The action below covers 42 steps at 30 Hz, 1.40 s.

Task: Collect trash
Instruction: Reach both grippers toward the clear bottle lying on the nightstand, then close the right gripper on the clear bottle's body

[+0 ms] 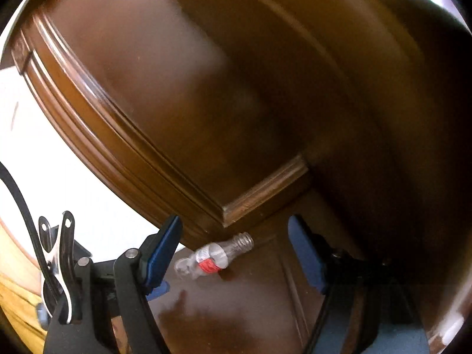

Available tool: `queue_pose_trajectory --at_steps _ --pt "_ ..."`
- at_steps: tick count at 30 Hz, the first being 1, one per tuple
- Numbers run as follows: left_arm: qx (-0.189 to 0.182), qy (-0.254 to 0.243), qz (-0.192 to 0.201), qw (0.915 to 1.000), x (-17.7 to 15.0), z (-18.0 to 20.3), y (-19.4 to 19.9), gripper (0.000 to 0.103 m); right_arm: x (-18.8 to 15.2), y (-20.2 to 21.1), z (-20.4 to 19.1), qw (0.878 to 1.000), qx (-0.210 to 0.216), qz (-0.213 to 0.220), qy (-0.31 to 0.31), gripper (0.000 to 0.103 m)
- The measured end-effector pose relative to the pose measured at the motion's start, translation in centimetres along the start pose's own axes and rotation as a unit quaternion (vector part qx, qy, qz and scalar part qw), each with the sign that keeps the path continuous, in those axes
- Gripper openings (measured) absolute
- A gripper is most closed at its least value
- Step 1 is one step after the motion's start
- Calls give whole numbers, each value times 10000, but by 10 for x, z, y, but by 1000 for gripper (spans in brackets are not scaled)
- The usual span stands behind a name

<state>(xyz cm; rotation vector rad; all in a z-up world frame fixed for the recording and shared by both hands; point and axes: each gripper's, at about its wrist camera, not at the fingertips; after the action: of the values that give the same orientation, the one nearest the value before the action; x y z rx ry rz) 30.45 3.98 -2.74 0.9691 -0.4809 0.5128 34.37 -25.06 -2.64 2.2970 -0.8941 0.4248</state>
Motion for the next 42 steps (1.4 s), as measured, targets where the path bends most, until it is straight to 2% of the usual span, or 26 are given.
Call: queue_pose_trajectory --at_steps 4,7,10,12,15,16,17,18,19,20,21,22,24,25,27,30,31,33,34,35,36,38,42 --pt "-89 73 6 9999 3 -3 1 80 -23 -18 -15 9975 -684 6 158 76" --pt "-198 190 -36 9996 3 -4 -3 80 -33 -48 -32 9925 -987 -329 639 76" --pt "-218 245 -33 9995 3 -3 -5 78 -30 -67 -32 9919 -984 -425 689 76" --pt "-188 289 -16 9994 3 -3 -10 77 -25 -85 -24 9924 -898 -638 548 76" --pt "-254 248 -143 9993 3 -1 -16 58 -22 -96 -14 9931 -758 -812 366 75" --pt "-233 232 -203 9993 2 0 -18 45 -21 -102 -13 9928 -725 -867 389 75" --pt "-189 186 -288 9992 0 2 -21 25 -21 -107 -13 9924 -683 -926 424 74" --pt "-101 123 -377 9992 -1 3 -25 18 -21 -113 -13 9921 -647 -979 443 71" --pt "180 28 -368 9992 -2 5 -25 12 -19 -120 -13 9919 -624 -1000 465 50" --pt "332 -41 -293 9990 -2 5 -23 7 -17 -124 -12 9917 -644 -1016 449 48" --pt "386 -63 -224 9990 -2 4 -21 7 -17 -126 -10 9925 -567 -1009 384 44" --pt "266 -13 -220 9994 -1 0 -19 6 -17 -127 -8 9934 -473 -988 344 29" --pt "-213 171 -157 9995 -1 -6 -18 1 -14 -130 -3 9943 -569 -828 368 5" --pt "-188 157 -117 9996 -1 -5 -16 1 -14 -134 -1 9935 -573 -903 385 1" --pt "-134 12 -57 9999 0 0 -13 1 -18 -139 0 9925 -480 -1053 384 1" --pt "55 86 74 9999 -2 2 -7 2 -22 -148 -7 9917 -581 -974 610 1" --pt "122 120 90 9998 -3 1 -5 7 -24 -152 -10 9907 -708 -937 682 2" --pt "165 181 40 9997 -2 -3 -4 26 -25 -162 -5 9889 -917 -1090 418 16" --pt "175 206 -2 9996 -1 -4 -6 45 -29 -170 -5 9875 -908 -1280 144 25" --pt "190 247 -26 9995 0 -6 -8 55 -28 -173 -1 9883 -750 -1325 -67 32" --pt "169 270 -53 9995 1 -6 -11 55 -28 -177 1 9876 -624 -1415 -263 34" --pt "78 142 -99 9998 4 -2 -17 55 -26 -187 3 9864 -645 -1435 -482 35" --pt "172 -48 -78 9998 2 6 -15 56 -29 -206 2 9849 -628 -1491 -622 36"
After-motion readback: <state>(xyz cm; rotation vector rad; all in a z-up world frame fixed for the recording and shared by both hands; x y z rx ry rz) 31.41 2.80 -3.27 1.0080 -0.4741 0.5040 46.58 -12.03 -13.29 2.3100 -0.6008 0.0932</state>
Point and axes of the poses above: each gripper's, at about its wrist camera, not at the fingertips, and y roughly against the way its jaws point, z to its right, x to its top, and after that the axes turned 14 degrees about -y, right-handed
